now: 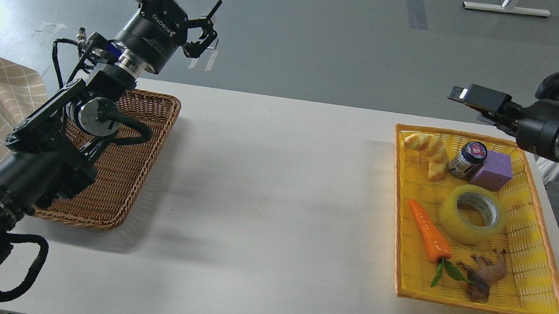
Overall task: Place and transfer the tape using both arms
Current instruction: 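Move the right gripper down toward the tape roll in the yellow tray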
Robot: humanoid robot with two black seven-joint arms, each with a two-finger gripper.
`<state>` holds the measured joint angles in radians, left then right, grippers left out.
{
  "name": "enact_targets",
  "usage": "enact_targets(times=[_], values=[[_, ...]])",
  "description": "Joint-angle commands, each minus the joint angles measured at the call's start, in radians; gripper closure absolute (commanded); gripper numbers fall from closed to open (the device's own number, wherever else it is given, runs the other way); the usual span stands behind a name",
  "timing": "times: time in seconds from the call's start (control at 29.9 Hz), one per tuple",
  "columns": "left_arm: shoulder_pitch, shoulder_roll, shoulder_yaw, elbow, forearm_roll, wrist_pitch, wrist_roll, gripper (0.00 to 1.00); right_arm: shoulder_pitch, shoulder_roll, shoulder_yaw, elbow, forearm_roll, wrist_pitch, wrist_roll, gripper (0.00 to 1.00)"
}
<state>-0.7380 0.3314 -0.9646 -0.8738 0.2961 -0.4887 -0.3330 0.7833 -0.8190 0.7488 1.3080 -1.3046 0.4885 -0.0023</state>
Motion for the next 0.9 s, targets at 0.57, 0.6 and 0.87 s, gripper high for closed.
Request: enact_targets(times=[0.57, 0.6, 0.87], values=[[-0.001, -0.014, 0.000, -0.004, 0.000, 0.000, 0.000, 0.02, -0.233, -0.020, -0.003, 0.030, -0.538, 0.000, 0.004, 0.03], [-0.001, -0.014, 0.001, -0.004, 0.000, 0.000, 0.000, 0.02, -0.240, -0.029, -0.003, 0.028, -0.548, 0.000, 0.004, 0.03], [0.000, -0.015, 0.000, -0.004, 0.000, 0.000, 0.000, 0.02, -0.263, -0.032, -0.003, 0.007, -0.677, -0.015, 0.004, 0.07]])
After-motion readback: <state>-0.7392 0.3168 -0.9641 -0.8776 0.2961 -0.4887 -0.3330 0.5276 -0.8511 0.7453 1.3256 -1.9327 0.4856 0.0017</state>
